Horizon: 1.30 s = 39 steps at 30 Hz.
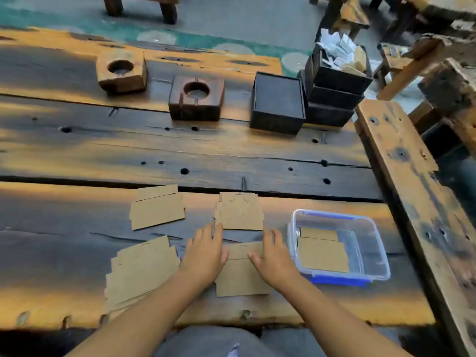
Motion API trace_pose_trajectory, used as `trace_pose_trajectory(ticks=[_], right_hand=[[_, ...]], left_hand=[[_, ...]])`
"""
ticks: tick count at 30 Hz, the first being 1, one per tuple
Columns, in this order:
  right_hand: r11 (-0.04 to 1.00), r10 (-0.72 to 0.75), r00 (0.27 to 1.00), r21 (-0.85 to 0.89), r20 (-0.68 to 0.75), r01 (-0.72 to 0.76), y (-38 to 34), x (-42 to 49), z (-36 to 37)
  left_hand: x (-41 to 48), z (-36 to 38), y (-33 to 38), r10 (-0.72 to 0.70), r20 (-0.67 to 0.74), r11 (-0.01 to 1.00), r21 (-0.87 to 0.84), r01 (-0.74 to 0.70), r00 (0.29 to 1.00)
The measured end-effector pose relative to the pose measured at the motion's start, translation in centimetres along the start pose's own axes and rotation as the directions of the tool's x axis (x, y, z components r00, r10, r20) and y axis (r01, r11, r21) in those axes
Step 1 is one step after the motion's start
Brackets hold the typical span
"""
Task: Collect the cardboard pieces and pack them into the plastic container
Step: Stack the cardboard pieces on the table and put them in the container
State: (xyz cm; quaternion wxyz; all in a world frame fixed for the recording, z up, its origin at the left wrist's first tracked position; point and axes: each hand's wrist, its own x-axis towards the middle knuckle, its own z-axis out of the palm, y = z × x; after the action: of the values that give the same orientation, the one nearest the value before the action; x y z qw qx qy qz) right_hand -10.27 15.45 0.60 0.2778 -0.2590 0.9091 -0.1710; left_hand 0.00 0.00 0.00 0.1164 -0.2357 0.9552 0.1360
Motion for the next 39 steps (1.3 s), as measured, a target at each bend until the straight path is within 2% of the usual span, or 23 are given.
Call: trace_pose_trajectory(ticks=[6,9,13,20,23,27,33,39], right_hand=[[0.984,0.176,0.978,-0.02,0.114,-0.175,2.5,-1.2,2.2],[0.964,0.266,0.952,-0.03,0.154,-0.265,3.4,-1.4,2.7],[0.954,0.299,0.937,-0.023,0.183,-0.3,3.8,-1.4,3.0],[0.905,0.328,0.916,0.199,0.231,-0.375,3.1,0.2,2.5],[0.911,0.316,0.925,0.206,0.209,-0.358,2.8,0.8,2.1],[0.931,0.252,0.957,0.234,0.146,-0.281,1.5,2.2,1.4],[0.921,0.249,0.967,0.296,0.047,-0.252,-0.2,6.5,-0.9],[0.907,0.279,0.96,0.321,0.026,-0.272,-0.7,11.3,-2.2]], left_hand=[[-2.3,4.0,1.7,-0.165,0.201,0.924,-0.311,0.223,0.966],[-3.1,5.0,2.1,-0.211,0.264,0.884,-0.359,0.298,0.941],[-3.2,5.6,2.3,-0.261,0.32,0.833,-0.401,0.38,0.91],[-1.5,6.1,1.8,-0.39,0.421,0.645,-0.51,0.569,0.819],[-0.8,6.0,0.9,-0.432,0.403,0.614,-0.524,0.59,0.807],[0.6,4.9,0.7,-0.48,0.301,0.593,-0.58,0.558,0.824],[4.8,1.6,0.7,-0.453,0.186,0.63,-0.625,0.461,0.872],[9.6,-0.2,0.3,-0.433,0.194,0.628,-0.635,0.449,0.88]])
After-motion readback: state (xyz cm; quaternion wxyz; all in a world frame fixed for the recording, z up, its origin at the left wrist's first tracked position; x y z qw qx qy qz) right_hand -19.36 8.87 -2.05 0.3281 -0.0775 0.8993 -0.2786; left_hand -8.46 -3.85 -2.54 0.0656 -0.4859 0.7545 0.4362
